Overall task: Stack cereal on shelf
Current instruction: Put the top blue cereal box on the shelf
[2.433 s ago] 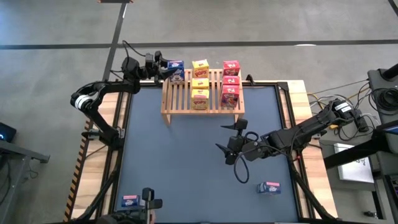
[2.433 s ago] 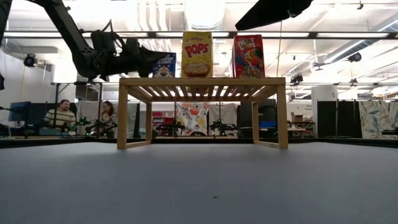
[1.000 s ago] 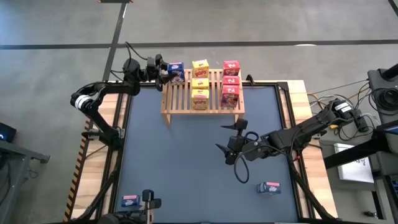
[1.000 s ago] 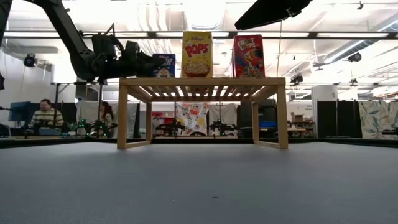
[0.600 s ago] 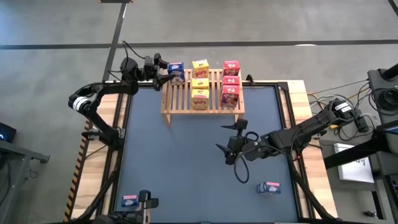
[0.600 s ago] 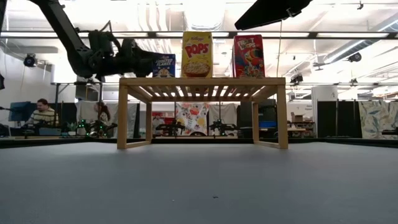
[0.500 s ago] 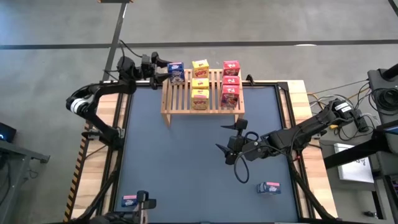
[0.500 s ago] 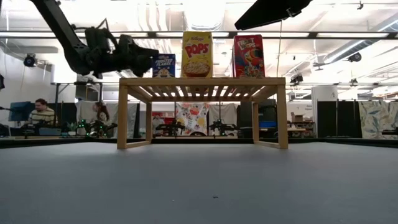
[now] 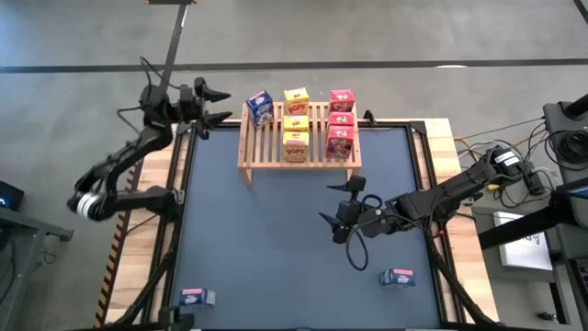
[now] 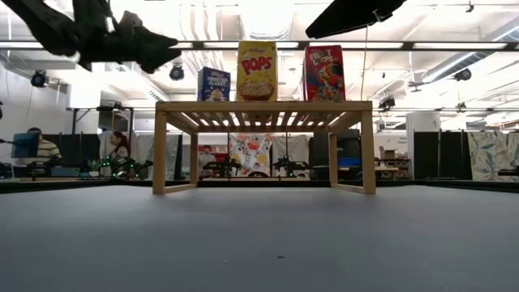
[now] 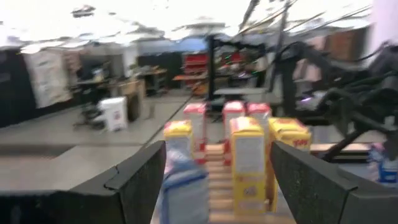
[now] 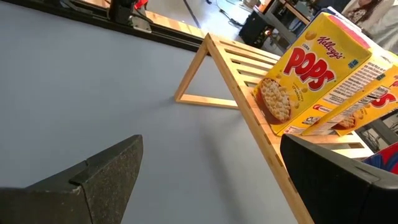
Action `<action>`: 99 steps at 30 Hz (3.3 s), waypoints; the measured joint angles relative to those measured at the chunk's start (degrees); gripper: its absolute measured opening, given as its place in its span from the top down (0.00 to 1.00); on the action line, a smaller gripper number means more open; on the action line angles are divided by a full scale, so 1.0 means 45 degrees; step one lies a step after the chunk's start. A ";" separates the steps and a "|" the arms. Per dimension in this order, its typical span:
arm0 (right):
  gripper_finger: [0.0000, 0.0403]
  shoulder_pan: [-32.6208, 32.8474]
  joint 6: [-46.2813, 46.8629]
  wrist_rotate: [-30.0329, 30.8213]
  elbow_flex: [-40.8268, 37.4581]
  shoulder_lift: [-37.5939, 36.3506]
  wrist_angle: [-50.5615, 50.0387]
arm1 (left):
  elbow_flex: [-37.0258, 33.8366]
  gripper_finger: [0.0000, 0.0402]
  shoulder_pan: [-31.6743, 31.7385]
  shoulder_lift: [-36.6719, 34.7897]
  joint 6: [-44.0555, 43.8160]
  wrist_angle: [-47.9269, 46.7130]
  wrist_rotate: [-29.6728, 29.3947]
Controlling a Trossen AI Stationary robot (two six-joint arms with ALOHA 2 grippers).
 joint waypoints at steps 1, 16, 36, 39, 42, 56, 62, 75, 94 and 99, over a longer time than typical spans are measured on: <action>0.09 0.0000 0.0000 0.0000 0.0000 0.0000 0.0054 | -0.0035 0.32 0.0015 -0.0497 0.0512 -0.1004 -0.0295; 0.09 0.0000 -0.0239 -0.0005 0.0000 0.0000 0.0261 | -0.1303 0.32 -0.2273 -0.2187 0.1425 -0.5433 -0.6135; 0.09 0.0000 -0.0233 -0.0013 0.0000 0.0000 0.0262 | -0.1264 0.32 -0.3741 0.0949 0.0652 -0.2101 -0.8220; 0.09 0.0000 -0.0178 -0.0015 0.0000 0.0000 0.0262 | -0.1045 0.32 -0.3934 0.1185 0.0819 -0.2019 -0.8454; 0.09 0.0000 -0.0083 -0.0019 0.0000 0.0000 0.0262 | -0.0876 0.32 -0.3912 0.1391 0.0832 -0.2053 -0.8946; 0.09 0.0005 0.0001 -0.0350 0.0000 0.0000 0.0248 | -0.0463 0.32 -0.3912 0.1850 0.2952 -0.2748 -0.9021; 0.09 0.0005 0.0005 -0.0350 0.0000 0.0000 0.0242 | -0.0463 0.35 -0.3846 0.1803 0.3605 -0.2922 -0.9021; 0.09 0.0005 -0.0093 -0.0350 0.0000 0.0000 0.0193 | -0.0444 0.57 -0.3754 0.1793 0.4597 -0.2969 -0.8900; 0.09 0.0005 -0.0109 -0.0352 0.0000 0.0000 0.0145 | 0.1980 0.58 -0.2533 0.1788 0.6751 -0.7118 -0.5467; 0.09 0.0005 -0.0117 -0.0352 0.0000 0.0000 0.0148 | 0.1694 0.58 -0.2088 0.1955 0.6392 -0.6712 -0.4464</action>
